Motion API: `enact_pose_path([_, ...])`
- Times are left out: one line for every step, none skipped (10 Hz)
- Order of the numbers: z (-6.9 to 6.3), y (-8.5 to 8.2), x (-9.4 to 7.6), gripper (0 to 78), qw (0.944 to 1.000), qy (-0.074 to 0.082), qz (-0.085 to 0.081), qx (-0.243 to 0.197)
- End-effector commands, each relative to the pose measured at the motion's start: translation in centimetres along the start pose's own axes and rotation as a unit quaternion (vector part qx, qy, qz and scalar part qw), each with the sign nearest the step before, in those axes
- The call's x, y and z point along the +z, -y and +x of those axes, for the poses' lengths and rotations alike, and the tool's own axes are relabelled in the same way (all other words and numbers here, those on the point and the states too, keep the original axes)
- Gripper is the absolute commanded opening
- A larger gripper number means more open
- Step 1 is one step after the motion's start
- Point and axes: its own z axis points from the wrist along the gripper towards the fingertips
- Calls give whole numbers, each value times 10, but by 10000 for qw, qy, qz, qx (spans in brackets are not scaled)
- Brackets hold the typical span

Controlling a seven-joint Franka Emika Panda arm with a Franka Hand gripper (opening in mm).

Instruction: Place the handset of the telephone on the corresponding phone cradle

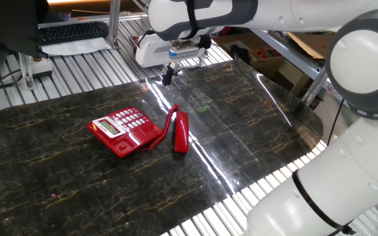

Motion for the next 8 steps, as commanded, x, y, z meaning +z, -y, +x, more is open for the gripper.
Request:
enact_pose_path([-1,0,-1,0,10000,12,0,11])
enact_pose_path([0,0,-1,0,10000,11,7,22])
enact_pose_path([0,0,1,0,10000,13,7,23])
enact_pose_path([0,0,2,0,10000,19,8,30])
enact_pose_path([1,-1,5,0,10000,26,8,34])
enact_pose_path([1,-1,7,0,10000,31,7,35])
enact_pose_path([2,-1,10,0,10000,44,7,38])
enact_pose_path([3,-2,15,0,10000,74,3,45])
